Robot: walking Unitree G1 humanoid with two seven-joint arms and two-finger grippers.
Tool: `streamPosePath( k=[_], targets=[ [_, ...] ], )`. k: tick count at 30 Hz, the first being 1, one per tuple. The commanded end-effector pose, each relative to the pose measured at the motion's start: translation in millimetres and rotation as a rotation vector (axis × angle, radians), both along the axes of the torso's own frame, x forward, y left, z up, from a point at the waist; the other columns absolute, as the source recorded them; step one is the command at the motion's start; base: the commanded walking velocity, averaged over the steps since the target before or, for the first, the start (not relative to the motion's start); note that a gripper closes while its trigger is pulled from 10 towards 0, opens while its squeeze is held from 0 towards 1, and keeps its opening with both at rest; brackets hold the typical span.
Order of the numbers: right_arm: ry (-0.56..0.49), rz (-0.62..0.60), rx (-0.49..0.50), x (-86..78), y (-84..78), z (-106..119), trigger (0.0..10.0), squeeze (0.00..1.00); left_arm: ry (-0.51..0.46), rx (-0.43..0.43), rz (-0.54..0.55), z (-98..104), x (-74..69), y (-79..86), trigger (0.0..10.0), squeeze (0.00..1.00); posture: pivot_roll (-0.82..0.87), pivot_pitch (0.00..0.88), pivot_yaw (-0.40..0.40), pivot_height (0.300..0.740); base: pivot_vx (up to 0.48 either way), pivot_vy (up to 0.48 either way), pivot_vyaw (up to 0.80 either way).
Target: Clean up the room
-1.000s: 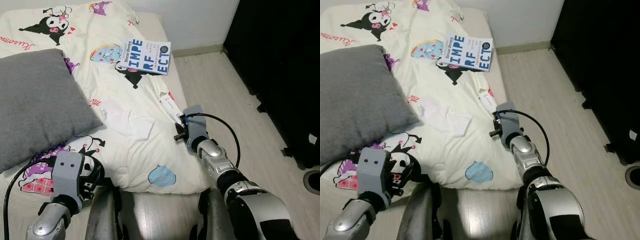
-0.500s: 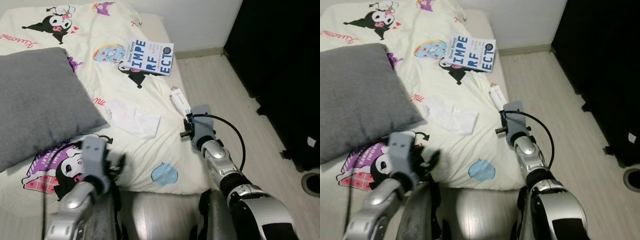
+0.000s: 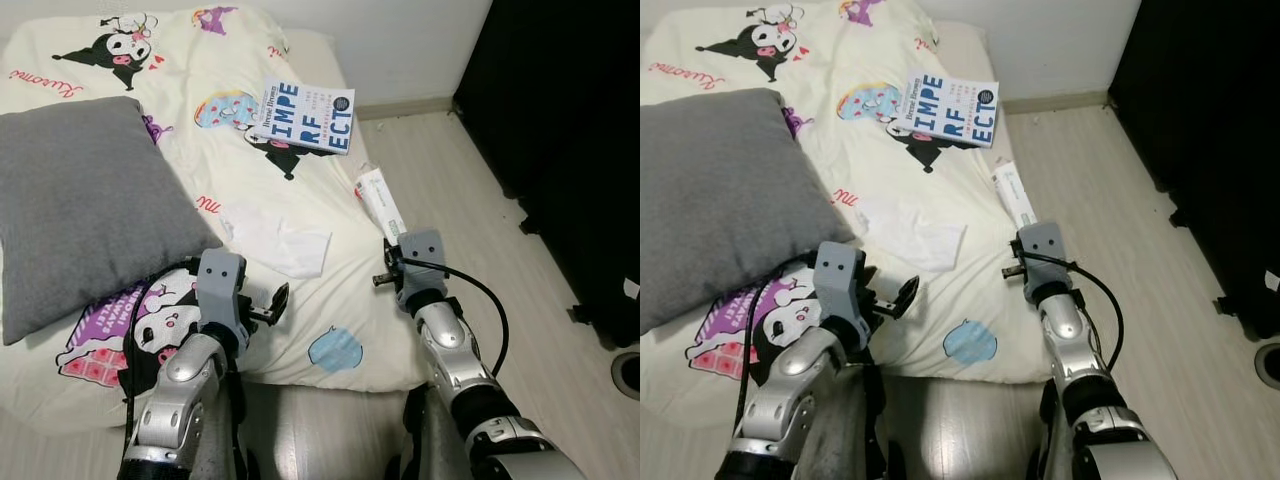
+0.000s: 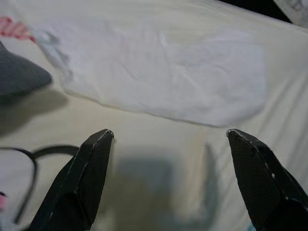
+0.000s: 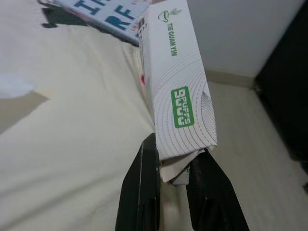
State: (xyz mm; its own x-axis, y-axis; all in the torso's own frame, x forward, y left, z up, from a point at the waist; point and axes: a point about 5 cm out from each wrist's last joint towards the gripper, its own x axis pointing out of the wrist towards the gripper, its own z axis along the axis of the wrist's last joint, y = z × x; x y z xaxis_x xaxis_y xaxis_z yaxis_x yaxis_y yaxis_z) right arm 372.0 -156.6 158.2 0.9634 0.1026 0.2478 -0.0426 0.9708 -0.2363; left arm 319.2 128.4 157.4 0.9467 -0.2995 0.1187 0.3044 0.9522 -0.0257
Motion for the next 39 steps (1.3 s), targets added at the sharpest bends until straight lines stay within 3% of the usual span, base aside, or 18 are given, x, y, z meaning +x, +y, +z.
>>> streamPosePath(
  k=[1, 2, 3, 4, 5, 6, 10, 11, 12, 13, 18, 19, 20, 30, 39],
  targets=[
    [0.036, -0.141, 0.070, -4.3, -27.5, -9, 10.0, 0.00, 0.025, 0.014, 0.008, -9, -1.4, 0.6, 10.0, 0.98, 0.06, 0.339, 0.028, 0.530, 0.000, 0.000, 0.00],
    [0.055, -0.147, 0.082, -4.1, -28.5, -11, 10.0, 0.00, 0.023, 0.015, 0.003, -9, -0.5, -0.4, 10.0, 0.64, 0.06, 0.339, 0.028, 0.530, 0.000, 0.000, 0.00],
    [0.055, -0.147, 0.082, -4.1, -28.5, -11, 10.0, 0.00, 0.023, 0.015, 0.003, -9, -0.5, -0.4, 10.0, 0.64, 0.06, 0.339, 0.028, 0.530, 0.000, 0.000, 0.00],
    [0.066, -0.135, 0.019, -4.3, -27.0, -14, 10.0, 0.00, 0.022, 0.020, -0.003, -9, 0.6, -1.7, 10.0, 0.00, 0.06, 0.338, 0.029, 0.530, 0.000, 0.000, 0.00],
    [0.066, -0.135, 0.019, -4.3, -27.0, -14, 10.0, 0.00, 0.022, 0.020, -0.003, -9, 0.6, -1.7, 10.0, 0.00, 0.06, 0.338, 0.029, 0.530, 0.000, 0.000, 0.00],
    [0.079, -0.141, -0.043, -4.5, -26.8, -17, 10.0, 0.00, 0.023, 0.032, -0.009, -10, 1.9, -2.7, 10.0, 0.00, 0.06, 0.339, 0.029, 0.530, 0.000, 0.000, 0.00],
    [0.114, -0.145, -0.043, -3.8, -29.8, -23, 10.0, 0.00, 0.028, 0.045, -0.009, -12, 3.0, -3.0, 10.0, 0.00, 0.06, 0.340, 0.030, 0.530, 0.000, 0.000, 0.00],
    [0.125, -0.148, -0.016, -3.5, -31.3, -23, 10.0, 0.73, 0.024, 0.053, -0.002, -14, 3.7, -2.1, 10.0, 0.00, 0.07, 0.344, 0.028, 0.530, 0.000, 0.000, 0.00],
    [0.125, -0.148, -0.016, -3.5, -31.3, -23, 10.0, 0.73, 0.024, 0.053, -0.002, -14, 3.7, -2.1, 10.0, 0.00, 0.07, 0.344, 0.028, 0.530, 0.000, 0.000, 0.00],
    [0.136, -0.137, 0.010, -2.3, -30.7, -23, 10.0, 1.00, 0.023, 0.062, 0.007, -15, 4.0, -0.5, 10.0, 0.00, 0.07, 0.346, 0.026, 0.530, 0.000, 0.000, 0.00],
    [0.175, -0.059, 0.027, 3.4, -16.5, -23, 10.0, 1.00, 0.010, 0.088, 0.042, -17, 4.3, 7.5, 10.0, 0.00, 0.09, 0.357, 0.020, 0.530, 0.000, 0.000, 0.00],
    [0.185, -0.038, 0.024, 4.6, -12.5, -23, 10.0, 0.32, 0.010, 0.091, 0.047, -17, 3.7, 9.4, 10.0, 0.00, 0.10, 0.360, 0.019, 0.530, 0.000, 0.000, 0.00],
    [0.189, -0.022, 0.010, 5.8, -8.5, -23, 10.0, 0.00, 0.009, 0.095, 0.053, -17, 2.6, 11.5, 10.0, 0.00, 0.11, 0.362, 0.017, 0.530, 0.000, 0.000, 0.00],
    [0.179, 0.039, -0.008, 6.9, 8.7, -22, 10.0, 0.00, 0.008, 0.108, 0.080, -22, -5.1, 21.9, 10.0, 0.00, 0.12, 0.354, 0.004, 0.530, 0.000, 0.000, 0.00],
    [0.200, 0.024, 0.016, -2.8, 6.4, -38, 10.0, 0.00, 0.002, 0.103, 0.074, -21, -0.6, 18.3, 10.0, 0.00, 0.10, 0.335, 0.006, 0.530, 0.000, 0.000, 0.00]
  ],
)
